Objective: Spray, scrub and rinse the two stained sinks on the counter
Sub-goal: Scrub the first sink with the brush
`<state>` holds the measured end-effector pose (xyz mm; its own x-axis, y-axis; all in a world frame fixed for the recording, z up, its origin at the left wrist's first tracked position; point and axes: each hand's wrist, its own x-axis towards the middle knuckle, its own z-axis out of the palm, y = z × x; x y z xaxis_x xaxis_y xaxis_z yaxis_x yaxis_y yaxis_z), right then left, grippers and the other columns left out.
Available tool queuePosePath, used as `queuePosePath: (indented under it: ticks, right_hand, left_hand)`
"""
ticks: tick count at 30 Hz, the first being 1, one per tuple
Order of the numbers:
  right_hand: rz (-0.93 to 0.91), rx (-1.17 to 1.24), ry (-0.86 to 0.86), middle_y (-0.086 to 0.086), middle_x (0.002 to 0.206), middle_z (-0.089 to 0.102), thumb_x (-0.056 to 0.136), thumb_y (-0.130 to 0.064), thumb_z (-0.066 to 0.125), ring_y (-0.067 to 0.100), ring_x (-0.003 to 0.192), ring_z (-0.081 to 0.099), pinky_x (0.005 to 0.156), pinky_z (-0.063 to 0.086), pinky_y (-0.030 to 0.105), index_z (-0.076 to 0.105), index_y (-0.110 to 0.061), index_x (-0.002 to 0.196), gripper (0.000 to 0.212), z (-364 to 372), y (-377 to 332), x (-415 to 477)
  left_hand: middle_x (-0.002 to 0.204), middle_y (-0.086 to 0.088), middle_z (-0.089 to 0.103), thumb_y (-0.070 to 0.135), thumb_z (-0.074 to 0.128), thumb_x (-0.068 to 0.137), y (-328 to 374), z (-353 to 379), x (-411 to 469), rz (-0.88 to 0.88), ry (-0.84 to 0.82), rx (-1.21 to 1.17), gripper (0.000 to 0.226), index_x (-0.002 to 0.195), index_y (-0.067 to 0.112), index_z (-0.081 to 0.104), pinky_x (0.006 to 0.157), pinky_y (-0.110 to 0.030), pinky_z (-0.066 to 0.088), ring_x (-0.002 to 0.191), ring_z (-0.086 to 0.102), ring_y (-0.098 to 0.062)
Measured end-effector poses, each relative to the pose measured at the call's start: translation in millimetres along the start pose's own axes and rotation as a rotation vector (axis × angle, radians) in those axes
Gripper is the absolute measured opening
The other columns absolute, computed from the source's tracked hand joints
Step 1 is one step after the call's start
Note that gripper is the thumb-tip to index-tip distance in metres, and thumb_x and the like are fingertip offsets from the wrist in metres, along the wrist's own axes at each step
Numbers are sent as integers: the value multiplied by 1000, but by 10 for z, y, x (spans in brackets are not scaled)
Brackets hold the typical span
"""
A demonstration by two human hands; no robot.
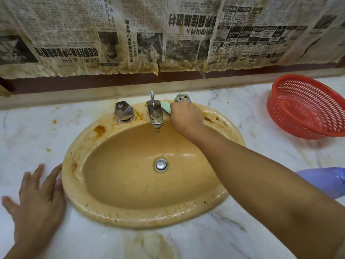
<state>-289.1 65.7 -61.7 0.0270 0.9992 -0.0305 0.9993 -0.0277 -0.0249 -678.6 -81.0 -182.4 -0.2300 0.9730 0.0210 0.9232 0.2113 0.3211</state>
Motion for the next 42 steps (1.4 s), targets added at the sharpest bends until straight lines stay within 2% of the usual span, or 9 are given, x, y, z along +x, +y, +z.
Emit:
queuePosePath:
  ticks: [4,12,17,20,24,26,30,37,42]
  right_hand:
    - [-16,-8,-55,9,90,53,98,-6,50,27,75,49,63,39,36,64,-8,118,25,-24,88,-130]
    - [98,184,-49,11,101,56,95,-8,54,31,92,55,71,45,37,67,-8,109,19,-45,-117,251]
    - [32,157,-137,10,96,59,94,-18,55,31,82,57,67,46,34,73,-16,115,27,-37,251,-9]
    - [-33,224,-201,13,118,68,94,-25,62,32,104,59,79,47,34,71,-23,127,34,-202,503,-85]
    - [-52,349,-203,0,88,74,96,-21,69,15,68,63,59,48,30,70,-18,118,22,-669,797,39]
    - [-121,297,-177,-5,84,71,98,-26,67,6,68,61,56,43,25,70,-24,113,16,-916,890,191]
    - [-273,127,-241,-3,99,73,98,-32,66,17,91,65,83,53,39,73,-27,118,21,-1121,962,670]
    - [-493,-1,-461,-9,111,72,96,-20,69,15,100,64,88,47,34,71,-33,124,31,-678,675,1363]
    - [-416,50,-576,-7,114,72,95,-18,70,12,101,63,92,48,33,71,-37,125,35,-595,958,1517]
  left_hand:
    - [156,-14,35,61,9,102,5,7,9,20,-7,11,57,151,49,37,108,-77,29,139,30,-46]
    - [166,-6,27,67,6,98,131,-95,-43,-46,-28,-98,61,151,52,33,117,-74,16,155,10,-27]
    - [166,-6,27,73,2,96,123,-80,-30,-53,-22,-115,68,151,50,36,117,-75,16,155,10,-29]
    - [165,-6,28,72,2,97,83,-34,-33,-49,-10,-99,68,150,50,38,117,-75,16,154,12,-30]
    - [165,-7,29,66,10,100,58,7,-25,-57,11,-98,59,149,50,40,118,-73,14,154,14,-30]
    - [164,-8,30,64,12,101,45,24,-21,-46,25,-90,58,148,50,42,118,-73,14,154,15,-31]
    - [164,-7,31,59,17,101,17,56,-8,-41,41,-82,54,148,50,43,118,-73,15,154,14,-30]
    - [164,-5,32,65,12,99,29,42,0,-61,45,-88,60,148,50,44,118,-73,15,154,15,-28]
    - [164,-4,33,64,14,98,98,5,3,-76,51,-92,60,147,50,46,117,-74,18,153,16,-30]
